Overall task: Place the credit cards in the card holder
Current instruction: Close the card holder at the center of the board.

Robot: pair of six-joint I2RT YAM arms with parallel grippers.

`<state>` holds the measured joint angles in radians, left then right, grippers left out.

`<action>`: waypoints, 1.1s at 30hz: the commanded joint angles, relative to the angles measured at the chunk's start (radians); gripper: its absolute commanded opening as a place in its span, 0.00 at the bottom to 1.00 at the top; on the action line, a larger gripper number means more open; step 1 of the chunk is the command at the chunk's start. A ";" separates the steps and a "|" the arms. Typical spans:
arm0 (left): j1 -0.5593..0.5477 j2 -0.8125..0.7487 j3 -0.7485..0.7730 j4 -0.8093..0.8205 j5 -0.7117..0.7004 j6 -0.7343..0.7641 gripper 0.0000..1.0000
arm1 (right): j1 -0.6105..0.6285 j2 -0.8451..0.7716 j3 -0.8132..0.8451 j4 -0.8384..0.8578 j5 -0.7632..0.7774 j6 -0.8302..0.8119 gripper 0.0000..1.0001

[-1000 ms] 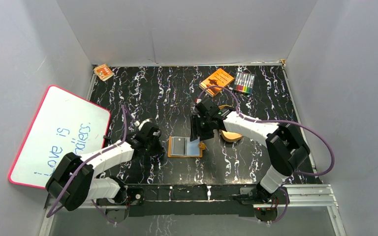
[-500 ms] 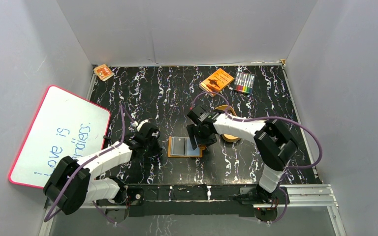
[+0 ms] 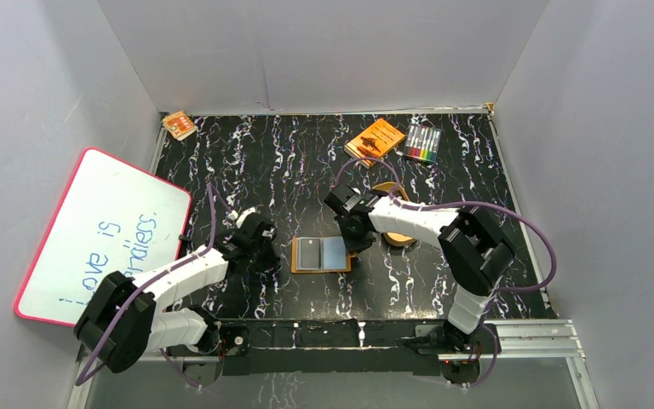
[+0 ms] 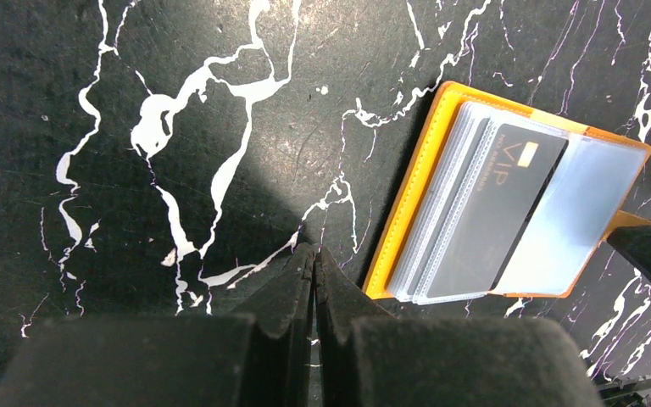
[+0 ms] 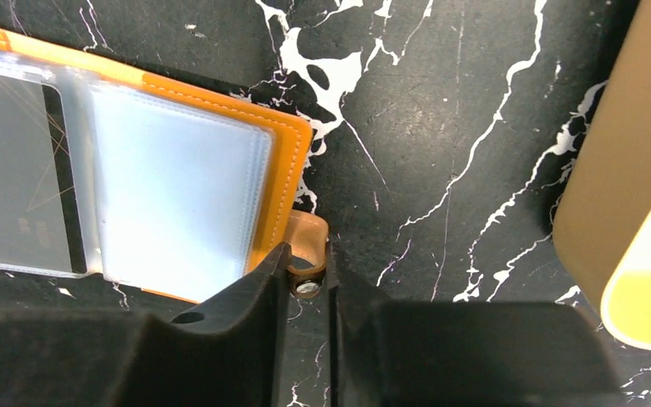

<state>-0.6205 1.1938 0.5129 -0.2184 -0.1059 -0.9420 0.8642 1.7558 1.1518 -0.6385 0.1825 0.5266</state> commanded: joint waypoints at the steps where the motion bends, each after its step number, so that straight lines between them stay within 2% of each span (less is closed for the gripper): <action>1: -0.002 -0.022 -0.010 -0.022 -0.018 0.012 0.00 | -0.001 -0.076 0.006 -0.007 0.040 0.013 0.18; 3: -0.002 -0.017 -0.014 -0.018 -0.018 0.014 0.00 | -0.001 -0.098 0.005 -0.004 0.037 0.015 0.03; 4: -0.002 -0.014 -0.015 -0.014 -0.016 0.014 0.00 | -0.001 -0.114 0.004 -0.002 0.033 0.016 0.00; 8: -0.002 0.011 -0.022 0.008 -0.002 0.015 0.00 | -0.001 -0.231 -0.034 0.093 -0.048 0.012 0.00; 14: -0.002 0.039 -0.035 0.049 0.029 0.010 0.00 | -0.002 -0.317 -0.113 0.336 -0.360 0.034 0.00; 19: -0.002 0.034 -0.047 0.061 0.039 0.010 0.00 | -0.001 -0.265 -0.144 0.503 -0.490 0.113 0.00; 25: -0.002 0.047 -0.078 0.107 0.077 0.007 0.00 | 0.004 -0.155 -0.147 0.667 -0.554 0.187 0.00; 33: -0.002 0.034 -0.091 0.100 0.085 -0.018 0.00 | 0.012 0.004 -0.108 0.708 -0.558 0.240 0.00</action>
<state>-0.6201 1.2274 0.4511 -0.0415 -0.0251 -0.9506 0.8688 1.6894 1.0061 0.0085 -0.3483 0.7349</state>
